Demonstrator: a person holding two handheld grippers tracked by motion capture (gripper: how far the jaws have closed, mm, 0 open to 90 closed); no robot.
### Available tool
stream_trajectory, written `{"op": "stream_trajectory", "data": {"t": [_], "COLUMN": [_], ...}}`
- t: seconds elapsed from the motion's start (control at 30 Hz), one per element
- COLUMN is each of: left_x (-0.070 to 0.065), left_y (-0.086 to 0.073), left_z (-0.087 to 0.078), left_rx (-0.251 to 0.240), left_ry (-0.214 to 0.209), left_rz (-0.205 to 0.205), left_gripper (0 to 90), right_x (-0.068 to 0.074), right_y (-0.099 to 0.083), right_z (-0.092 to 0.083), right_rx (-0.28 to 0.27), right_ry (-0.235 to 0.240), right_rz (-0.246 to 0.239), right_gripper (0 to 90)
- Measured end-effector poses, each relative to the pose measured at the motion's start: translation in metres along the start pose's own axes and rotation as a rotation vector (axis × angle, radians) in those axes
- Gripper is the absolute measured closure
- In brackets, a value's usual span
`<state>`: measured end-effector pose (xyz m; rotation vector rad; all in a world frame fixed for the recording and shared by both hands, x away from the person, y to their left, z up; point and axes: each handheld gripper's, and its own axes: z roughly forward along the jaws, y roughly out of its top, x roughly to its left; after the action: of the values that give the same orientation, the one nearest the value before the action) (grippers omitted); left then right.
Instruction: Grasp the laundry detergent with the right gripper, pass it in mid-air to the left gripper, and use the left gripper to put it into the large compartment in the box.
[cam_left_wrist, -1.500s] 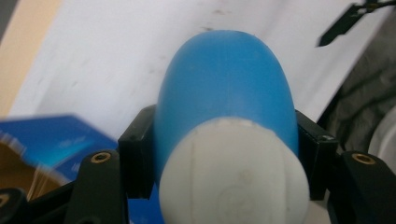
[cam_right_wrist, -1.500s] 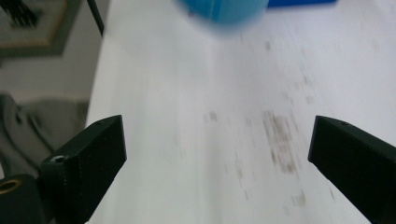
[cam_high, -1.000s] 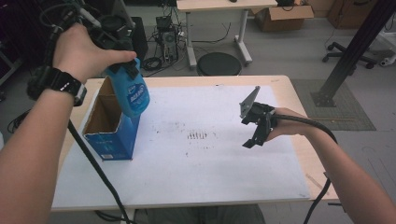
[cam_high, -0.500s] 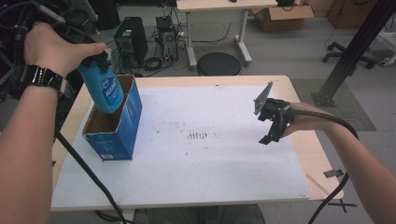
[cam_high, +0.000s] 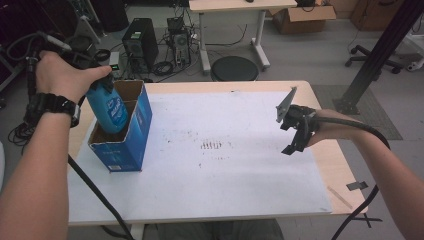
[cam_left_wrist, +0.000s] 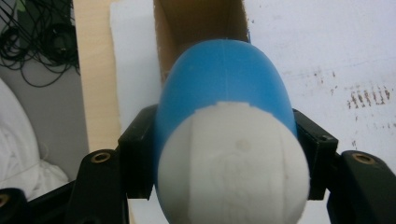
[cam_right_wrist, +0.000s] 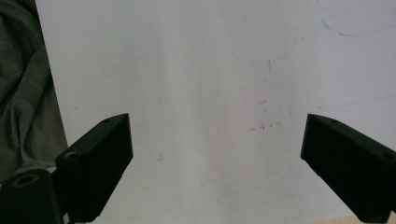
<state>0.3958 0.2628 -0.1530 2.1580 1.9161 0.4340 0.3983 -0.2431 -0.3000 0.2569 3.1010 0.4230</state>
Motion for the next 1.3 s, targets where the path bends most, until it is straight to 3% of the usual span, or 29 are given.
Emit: {"op": "stream_trajectory", "data": {"t": [0.63, 0.83, 1.3], "left_x": [0.001, 0.0, -0.004], "left_y": [-0.024, -0.03, -0.037], "left_z": [0.077, 0.093, 0.116], "left_rx": [0.073, 0.084, 0.098], "left_ry": [-0.018, -0.032, -0.027], "left_rz": [-0.015, -0.035, -0.031], "left_gripper": [37.9, 37.9, 37.9], "right_x": [0.004, 0.004, 0.004], "right_y": [-0.002, -0.005, -0.005], "right_z": [0.003, 0.004, 0.006], "right_rx": [-0.003, 0.001, 0.006], "right_ry": [0.02, 0.021, 0.027], "right_rz": [-0.005, 0.005, 0.003], "right_gripper": [9.3, 9.3, 9.4]}}
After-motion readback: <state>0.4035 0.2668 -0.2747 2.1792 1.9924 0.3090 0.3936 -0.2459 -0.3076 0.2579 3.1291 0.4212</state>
